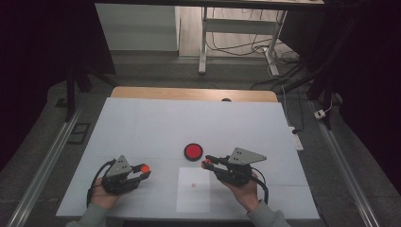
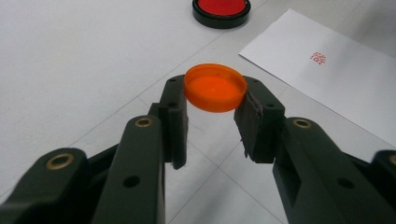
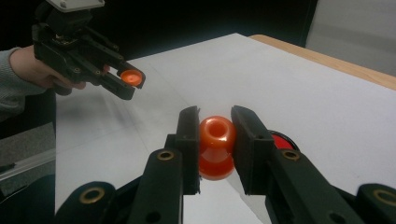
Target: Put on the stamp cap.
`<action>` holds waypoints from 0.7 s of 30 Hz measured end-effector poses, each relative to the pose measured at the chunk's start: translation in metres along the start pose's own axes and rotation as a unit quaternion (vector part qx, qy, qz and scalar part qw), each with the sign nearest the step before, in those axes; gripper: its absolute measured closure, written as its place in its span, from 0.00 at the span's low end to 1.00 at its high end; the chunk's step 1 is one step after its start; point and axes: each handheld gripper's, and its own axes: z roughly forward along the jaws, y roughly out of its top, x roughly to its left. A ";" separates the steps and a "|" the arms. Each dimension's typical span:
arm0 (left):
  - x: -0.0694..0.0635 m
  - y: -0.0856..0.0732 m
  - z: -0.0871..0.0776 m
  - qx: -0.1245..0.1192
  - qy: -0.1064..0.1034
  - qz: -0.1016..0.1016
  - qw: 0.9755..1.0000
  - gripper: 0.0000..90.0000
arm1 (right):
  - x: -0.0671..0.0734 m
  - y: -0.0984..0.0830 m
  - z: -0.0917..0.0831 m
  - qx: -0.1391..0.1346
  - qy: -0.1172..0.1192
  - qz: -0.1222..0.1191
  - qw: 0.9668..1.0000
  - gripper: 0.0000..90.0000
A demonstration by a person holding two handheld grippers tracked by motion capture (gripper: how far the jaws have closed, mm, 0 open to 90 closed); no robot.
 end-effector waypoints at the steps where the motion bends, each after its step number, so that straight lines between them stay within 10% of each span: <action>1: 0.000 0.001 0.000 0.000 0.000 0.002 1.000 0.72 | 0.000 0.000 0.000 0.001 0.000 -0.001 1.000 0.80; 21: -0.020 0.020 0.017 -0.002 -0.031 0.030 0.999 0.72 | 0.000 0.000 0.001 0.002 0.001 0.000 1.000 0.80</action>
